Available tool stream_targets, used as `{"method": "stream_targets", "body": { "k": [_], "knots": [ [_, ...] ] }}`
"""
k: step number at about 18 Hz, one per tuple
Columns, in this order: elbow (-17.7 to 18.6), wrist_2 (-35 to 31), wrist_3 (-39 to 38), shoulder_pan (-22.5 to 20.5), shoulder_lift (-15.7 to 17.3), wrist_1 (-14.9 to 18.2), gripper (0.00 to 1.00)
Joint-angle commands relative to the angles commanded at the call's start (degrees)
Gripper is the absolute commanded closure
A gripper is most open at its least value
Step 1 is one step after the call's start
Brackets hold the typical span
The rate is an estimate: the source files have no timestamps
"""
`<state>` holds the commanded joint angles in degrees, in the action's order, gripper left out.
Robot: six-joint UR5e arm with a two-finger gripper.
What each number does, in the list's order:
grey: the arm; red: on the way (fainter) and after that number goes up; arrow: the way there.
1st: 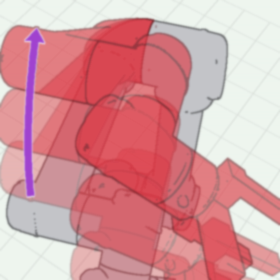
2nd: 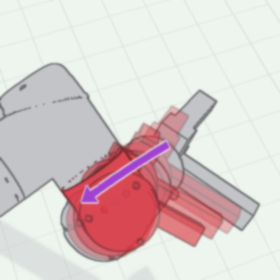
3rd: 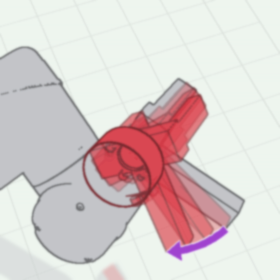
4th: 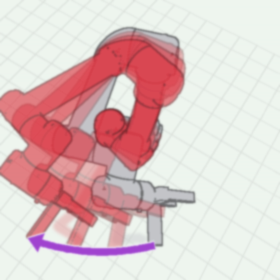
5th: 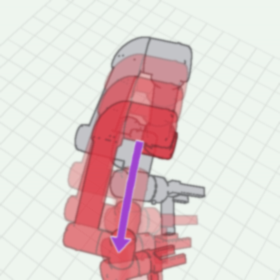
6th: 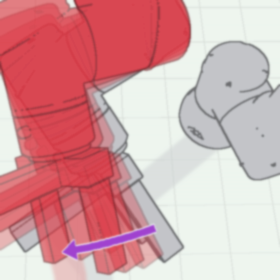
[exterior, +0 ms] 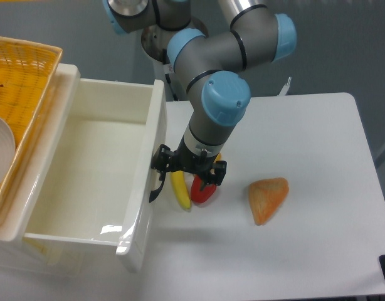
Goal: Slide open the top white drawer
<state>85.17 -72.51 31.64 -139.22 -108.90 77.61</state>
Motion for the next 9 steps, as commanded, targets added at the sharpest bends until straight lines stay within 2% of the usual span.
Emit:
{"method": "stream_targets", "body": {
  "k": [9],
  "knots": [
    [0.62,3.07,-0.35,-0.97,-0.26,0.09,0.00]
  ]
}}
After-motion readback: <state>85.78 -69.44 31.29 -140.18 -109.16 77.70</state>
